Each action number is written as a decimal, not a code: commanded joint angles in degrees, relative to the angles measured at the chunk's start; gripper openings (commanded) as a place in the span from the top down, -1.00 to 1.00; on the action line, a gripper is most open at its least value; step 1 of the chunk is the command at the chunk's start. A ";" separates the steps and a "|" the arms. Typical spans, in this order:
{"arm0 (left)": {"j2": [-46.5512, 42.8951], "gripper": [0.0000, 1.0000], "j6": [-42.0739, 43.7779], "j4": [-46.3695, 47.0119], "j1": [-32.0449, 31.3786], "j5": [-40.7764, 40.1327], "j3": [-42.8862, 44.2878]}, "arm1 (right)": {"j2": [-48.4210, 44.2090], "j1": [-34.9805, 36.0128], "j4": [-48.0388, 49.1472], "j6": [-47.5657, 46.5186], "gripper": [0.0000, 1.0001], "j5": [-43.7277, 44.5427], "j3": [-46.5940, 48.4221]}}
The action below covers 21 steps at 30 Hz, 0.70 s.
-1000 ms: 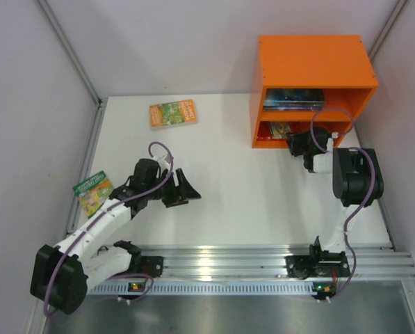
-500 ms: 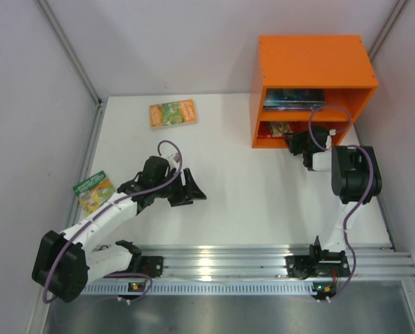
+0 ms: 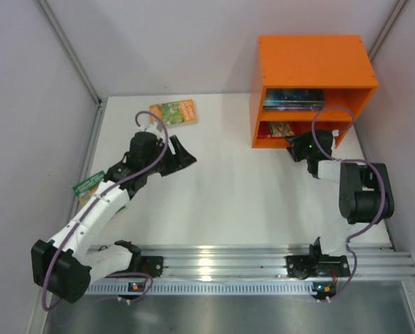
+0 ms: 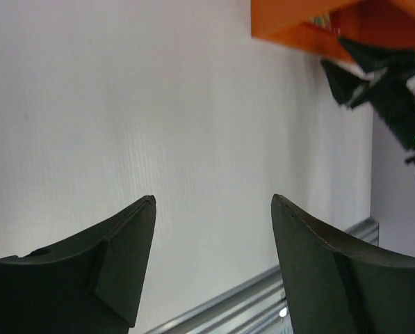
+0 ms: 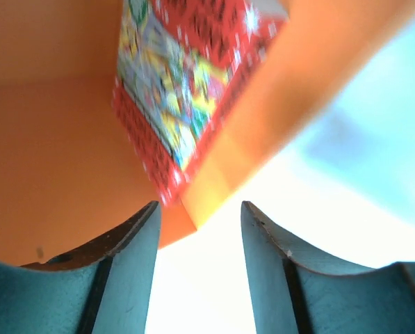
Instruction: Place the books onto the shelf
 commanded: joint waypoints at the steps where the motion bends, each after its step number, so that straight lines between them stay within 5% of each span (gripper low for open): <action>1: -0.01 -0.46 -1.00 -5.17 8.55 -11.24 6.53 | -7.25 0.75 0.28 -5.84 -0.01 -0.97 -4.77; 4: 0.26 -0.47 -3.02 -6.15 16.74 -13.85 6.29 | -11.21 0.75 4.66 -8.22 -0.05 -3.78 -10.65; 8: 0.08 -0.56 -8.72 -10.53 23.35 -30.63 4.79 | -16.31 3.21 8.02 -12.78 -0.04 -7.04 -17.25; 16: 5.08 -0.72 -13.22 -20.12 45.38 -39.45 3.83 | -27.81 5.76 10.91 -20.71 -0.06 -11.35 -27.71; 21: 9.39 -0.71 -15.68 -18.37 60.34 -35.59 -0.91 | -34.85 5.76 7.33 -22.37 -0.08 -12.84 -28.87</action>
